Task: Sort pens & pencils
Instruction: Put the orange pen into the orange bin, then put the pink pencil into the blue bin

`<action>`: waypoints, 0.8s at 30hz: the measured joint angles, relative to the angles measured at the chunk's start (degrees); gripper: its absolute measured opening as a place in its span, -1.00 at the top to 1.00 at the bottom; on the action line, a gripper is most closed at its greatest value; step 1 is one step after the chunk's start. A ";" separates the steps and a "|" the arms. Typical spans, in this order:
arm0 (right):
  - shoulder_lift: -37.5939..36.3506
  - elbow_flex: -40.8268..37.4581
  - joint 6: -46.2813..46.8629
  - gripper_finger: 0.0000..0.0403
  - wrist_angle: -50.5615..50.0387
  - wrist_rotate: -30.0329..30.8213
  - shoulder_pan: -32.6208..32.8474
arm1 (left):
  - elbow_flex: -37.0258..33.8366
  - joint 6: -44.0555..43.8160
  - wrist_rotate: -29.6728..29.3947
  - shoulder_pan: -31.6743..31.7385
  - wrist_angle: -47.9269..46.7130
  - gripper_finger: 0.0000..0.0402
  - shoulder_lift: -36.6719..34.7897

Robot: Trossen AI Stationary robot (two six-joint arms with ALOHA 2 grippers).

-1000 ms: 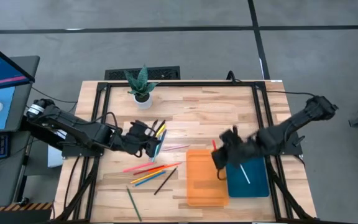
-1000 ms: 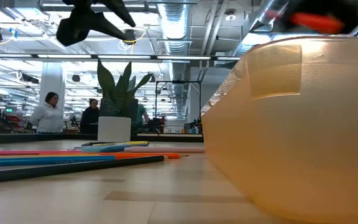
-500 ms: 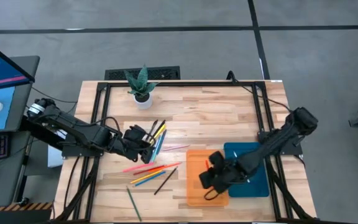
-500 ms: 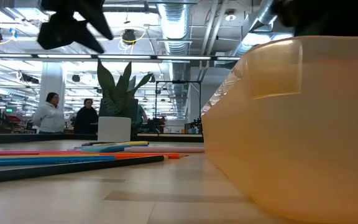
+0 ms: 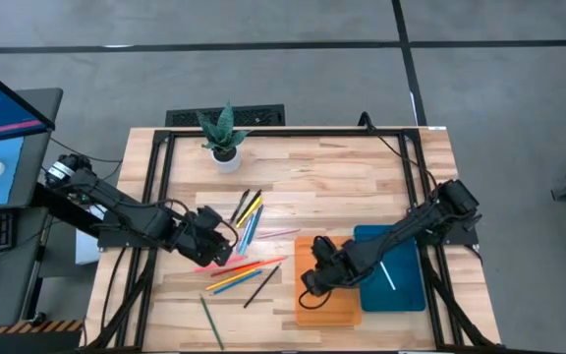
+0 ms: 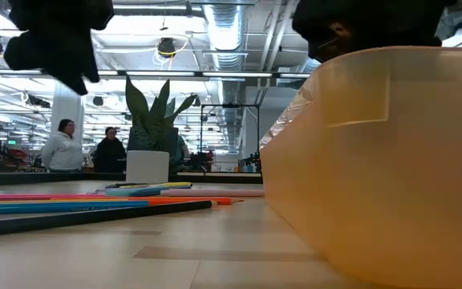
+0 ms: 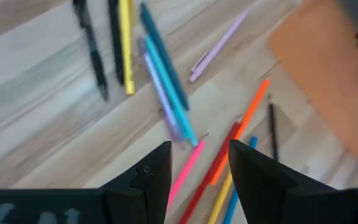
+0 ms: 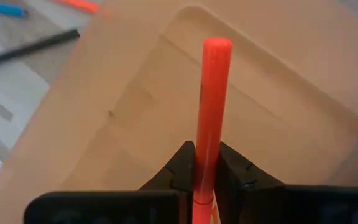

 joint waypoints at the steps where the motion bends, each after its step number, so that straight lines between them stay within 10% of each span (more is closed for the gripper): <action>1: -0.04 0.02 -1.16 0.70 0.24 -0.68 -0.07 | -0.16 -0.02 0.45 0.00 0.08 0.24 0.18; 14: -5.62 0.08 -4.22 -0.16 2.38 -1.64 -2.03 | -1.06 2.80 6.83 -1.72 0.73 -0.08 1.10; 24: -17.17 0.10 -6.15 -0.07 2.65 6.22 -2.07 | -1.06 12.13 7.02 -6.79 4.07 0.01 9.83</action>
